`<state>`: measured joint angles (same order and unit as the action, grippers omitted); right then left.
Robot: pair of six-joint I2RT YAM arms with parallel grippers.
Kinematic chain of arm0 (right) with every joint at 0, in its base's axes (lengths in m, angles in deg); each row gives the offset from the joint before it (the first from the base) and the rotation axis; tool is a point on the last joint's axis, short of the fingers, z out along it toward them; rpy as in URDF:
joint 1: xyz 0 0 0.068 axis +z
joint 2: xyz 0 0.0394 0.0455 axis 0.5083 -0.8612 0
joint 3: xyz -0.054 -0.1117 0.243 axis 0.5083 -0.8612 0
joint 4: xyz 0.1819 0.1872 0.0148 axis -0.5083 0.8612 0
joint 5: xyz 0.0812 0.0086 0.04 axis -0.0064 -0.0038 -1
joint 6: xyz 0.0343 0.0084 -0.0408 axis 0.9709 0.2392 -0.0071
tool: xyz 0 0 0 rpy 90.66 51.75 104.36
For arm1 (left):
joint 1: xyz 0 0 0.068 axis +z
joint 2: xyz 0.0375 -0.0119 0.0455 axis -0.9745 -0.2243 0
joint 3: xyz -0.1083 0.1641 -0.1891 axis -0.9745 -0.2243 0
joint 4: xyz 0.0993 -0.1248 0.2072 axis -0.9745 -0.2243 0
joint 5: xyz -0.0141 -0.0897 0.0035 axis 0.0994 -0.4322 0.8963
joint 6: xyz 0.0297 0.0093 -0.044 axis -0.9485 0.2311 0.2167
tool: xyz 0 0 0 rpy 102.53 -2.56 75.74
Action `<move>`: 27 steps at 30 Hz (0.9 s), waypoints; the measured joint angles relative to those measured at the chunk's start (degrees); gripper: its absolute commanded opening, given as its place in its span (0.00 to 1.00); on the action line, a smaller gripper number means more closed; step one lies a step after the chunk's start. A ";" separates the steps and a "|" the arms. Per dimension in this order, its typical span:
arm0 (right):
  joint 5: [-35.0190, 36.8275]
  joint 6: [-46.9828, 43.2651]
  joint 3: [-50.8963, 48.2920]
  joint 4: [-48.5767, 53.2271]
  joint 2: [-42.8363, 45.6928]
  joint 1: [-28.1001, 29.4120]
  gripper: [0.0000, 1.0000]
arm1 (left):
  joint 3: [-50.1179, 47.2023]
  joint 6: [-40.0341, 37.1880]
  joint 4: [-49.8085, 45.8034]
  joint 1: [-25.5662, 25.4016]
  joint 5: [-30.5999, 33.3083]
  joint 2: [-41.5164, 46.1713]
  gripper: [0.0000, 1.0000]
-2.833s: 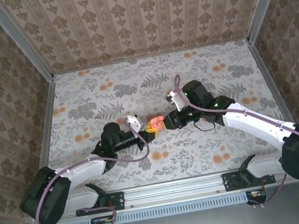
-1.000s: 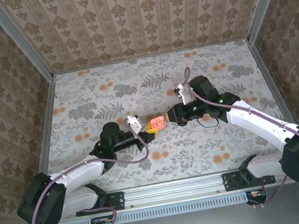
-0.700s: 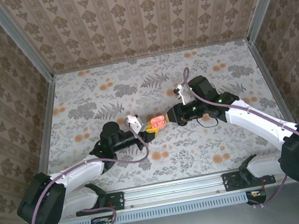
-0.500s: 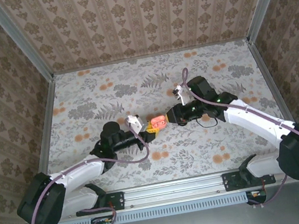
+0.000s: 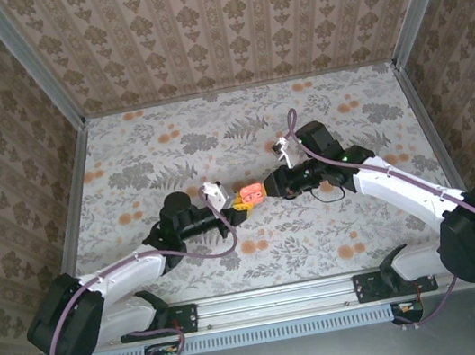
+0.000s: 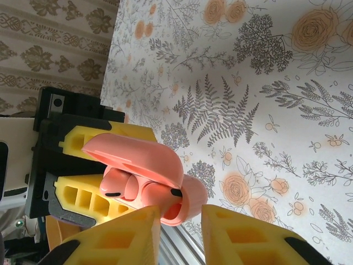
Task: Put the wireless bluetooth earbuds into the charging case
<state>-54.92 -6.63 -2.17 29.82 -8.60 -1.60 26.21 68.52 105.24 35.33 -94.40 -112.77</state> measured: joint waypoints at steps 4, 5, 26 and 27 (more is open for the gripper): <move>0.00 -0.02 0.00 0.02 -0.35 0.00 0.29 | 0.00 0.02 -0.24 0.00 0.02 0.00 0.18; 0.00 -0.02 0.00 0.04 -0.44 0.02 0.29 | 0.00 0.02 -0.31 0.00 0.00 0.00 0.18; 5.51 -4.13 -0.39 -0.04 7.34 -1.40 0.36 | 0.00 -0.17 -1.49 -0.31 0.44 0.68 0.18; 6.16 -4.52 -0.96 -0.57 8.72 -1.51 0.37 | 0.00 -0.17 -1.51 -0.31 0.44 0.68 0.18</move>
<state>-48.76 -11.15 -3.14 29.25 0.12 -3.11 26.21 68.34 103.73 35.02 -93.96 -112.09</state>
